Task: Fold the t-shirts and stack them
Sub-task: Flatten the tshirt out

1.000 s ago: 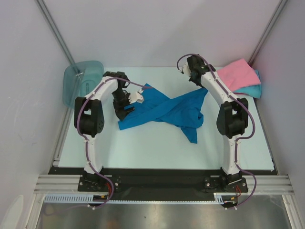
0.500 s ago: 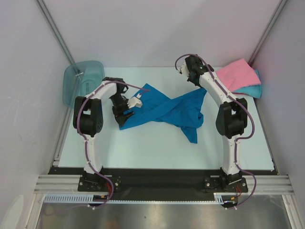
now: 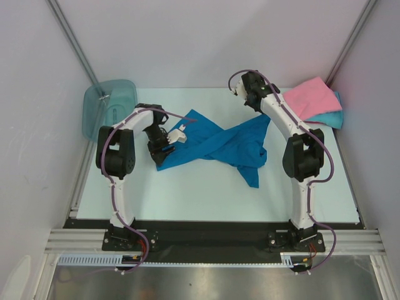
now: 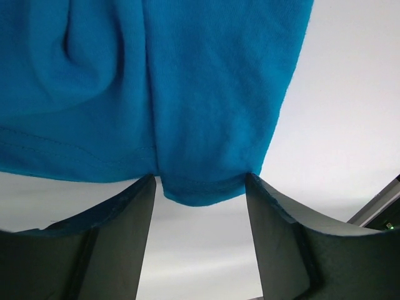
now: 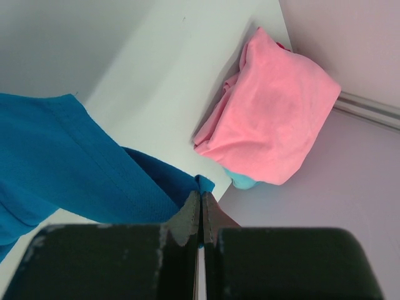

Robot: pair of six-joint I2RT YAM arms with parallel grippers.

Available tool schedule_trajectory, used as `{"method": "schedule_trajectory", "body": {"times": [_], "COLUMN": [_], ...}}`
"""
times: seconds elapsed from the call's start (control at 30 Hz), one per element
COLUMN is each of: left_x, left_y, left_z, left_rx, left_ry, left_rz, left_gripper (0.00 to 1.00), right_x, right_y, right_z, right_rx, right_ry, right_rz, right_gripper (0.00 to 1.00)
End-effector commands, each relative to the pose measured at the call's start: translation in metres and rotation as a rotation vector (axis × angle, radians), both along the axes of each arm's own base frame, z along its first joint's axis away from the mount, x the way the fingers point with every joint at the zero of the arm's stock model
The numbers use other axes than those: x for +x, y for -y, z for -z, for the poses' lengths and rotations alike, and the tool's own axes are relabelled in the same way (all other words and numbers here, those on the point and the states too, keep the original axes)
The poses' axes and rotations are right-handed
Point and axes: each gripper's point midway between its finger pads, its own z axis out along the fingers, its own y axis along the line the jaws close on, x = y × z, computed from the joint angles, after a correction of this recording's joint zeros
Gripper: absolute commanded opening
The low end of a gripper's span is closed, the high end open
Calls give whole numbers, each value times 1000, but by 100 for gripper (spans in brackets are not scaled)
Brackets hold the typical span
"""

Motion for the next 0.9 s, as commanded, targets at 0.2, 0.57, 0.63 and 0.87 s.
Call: {"method": "schedule_trajectory", "body": {"times": [0.2,0.57,0.63,0.87], "left_x": [5,16,18,28], "left_y": [-1,-20,-21,-11], "left_z": [0,3,6,7], "left_rx": [-31,-22,-27,-83], "left_ry": [13,-9,-17,-16], "left_rz": [1,-31,-39,-23], "left_gripper": [58,62,62,62], "right_x": [4,8,9,10], "right_y": [-6,-10,-11,-13], "right_z": [-18,-17,-18,-16], "right_rx": [14,20,25,24], "right_ry": [48,52,54,51], "right_rz": [2,-5,-6,-11], "right_gripper": [0,0,0,0]}}
